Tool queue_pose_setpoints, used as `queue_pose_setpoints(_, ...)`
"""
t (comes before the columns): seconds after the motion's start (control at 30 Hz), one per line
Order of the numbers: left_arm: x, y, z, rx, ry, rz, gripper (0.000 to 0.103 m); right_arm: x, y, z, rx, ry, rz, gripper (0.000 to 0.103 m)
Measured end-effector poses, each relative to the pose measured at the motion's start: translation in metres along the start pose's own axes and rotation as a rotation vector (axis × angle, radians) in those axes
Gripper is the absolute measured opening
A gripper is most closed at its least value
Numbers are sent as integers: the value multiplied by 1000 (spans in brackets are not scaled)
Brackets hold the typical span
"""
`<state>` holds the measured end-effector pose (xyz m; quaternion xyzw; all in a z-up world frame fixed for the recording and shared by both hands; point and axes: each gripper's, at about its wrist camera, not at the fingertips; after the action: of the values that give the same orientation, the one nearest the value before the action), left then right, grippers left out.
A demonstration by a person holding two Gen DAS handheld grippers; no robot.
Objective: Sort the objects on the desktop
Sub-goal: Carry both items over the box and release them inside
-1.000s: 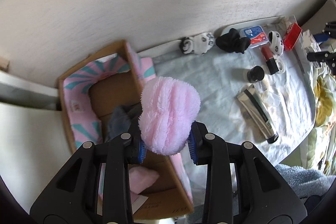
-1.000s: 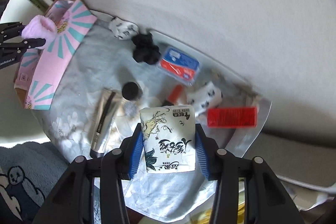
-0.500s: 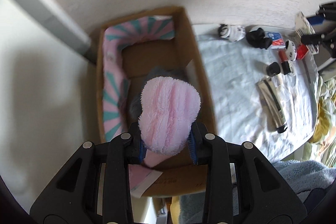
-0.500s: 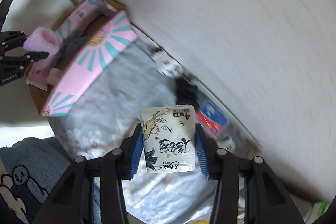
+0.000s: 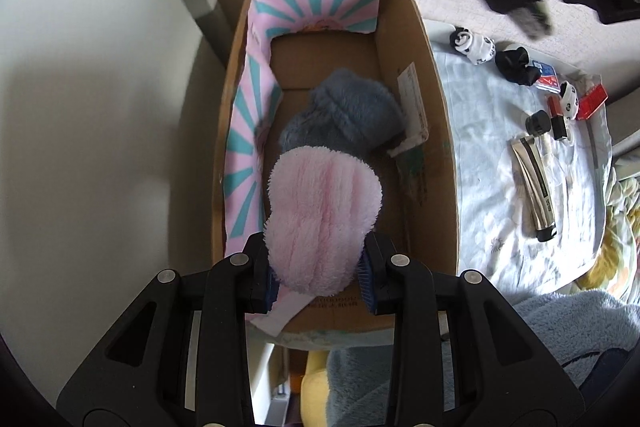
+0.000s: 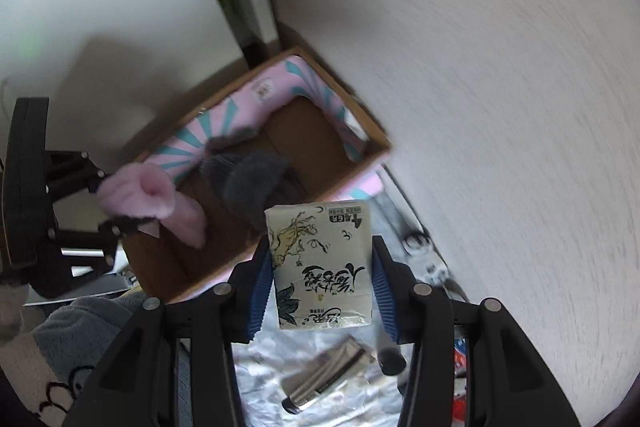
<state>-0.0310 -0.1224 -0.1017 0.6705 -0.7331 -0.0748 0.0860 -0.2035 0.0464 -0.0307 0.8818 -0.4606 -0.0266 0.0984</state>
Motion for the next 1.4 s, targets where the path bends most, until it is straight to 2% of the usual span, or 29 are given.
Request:
queue_pose_setpoints(0.13, 1, -8, 2, 4, -5, -14, 28, 32, 19, 18, 25, 24, -56, 43)
queue_pose_setpoints(0.37, 4, -14, 9, 13, -32, -37, 28, 65, 29, 48, 75, 48, -103, 43)
queue_pose_setpoints(0.47, 2, -15, 7, 11, -15, -22, 28, 68, 31, 52, 84, 54, -98, 43)
queue_pose_setpoints(0.97, 1, -5, 8, 6, -42, -9, 30, 63, 34, 59, 97, 48, -65, 43)
queue_pose_setpoints(1.03, -1, -2, 6, -12, -57, -3, 46, 63, 35, 59, 99, 53, -67, 43)
queue_pose_setpoints(1.07, -1, 0, 5, -21, -61, 2, 76, 63, 35, 60, 103, 58, -66, 43)
queue_pose_setpoints(1.1, -3, 1, 2, -33, -42, 5, 100, 63, 36, 62, 105, 61, -61, 44)
queue_pose_setpoints(1.17, -7, 2, -7, -83, 6, 24, 103, 61, 37, 64, 101, 70, -37, 56)
queue_pose_setpoints(1.2, -8, 3, -10, -91, 19, 37, 103, 59, 37, 64, 91, 77, -20, 76)
queue_pose_setpoints(1.23, -10, 4, -11, -90, 29, 44, 103, 57, 37, 63, 79, 86, -8, 100)
queue_pose_setpoints(1.3, -11, 4, -12, -85, 48, 58, 103, 52, 37, 61, 61, 97, 19, 103)
queue_pose_setpoints(1.4, -11, 4, -12, -80, 38, 58, 103, 42, 38, 55, 51, 95, 70, 103)
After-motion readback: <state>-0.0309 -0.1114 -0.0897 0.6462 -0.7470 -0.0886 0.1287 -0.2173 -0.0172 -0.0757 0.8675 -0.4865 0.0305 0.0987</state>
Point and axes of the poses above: each gripper's, at about its wrist camera, not at the fingertips, and z roughly the way its jaws point, x to its left, y to its top, and after that the axes turned 6 degrees about z, right-handed
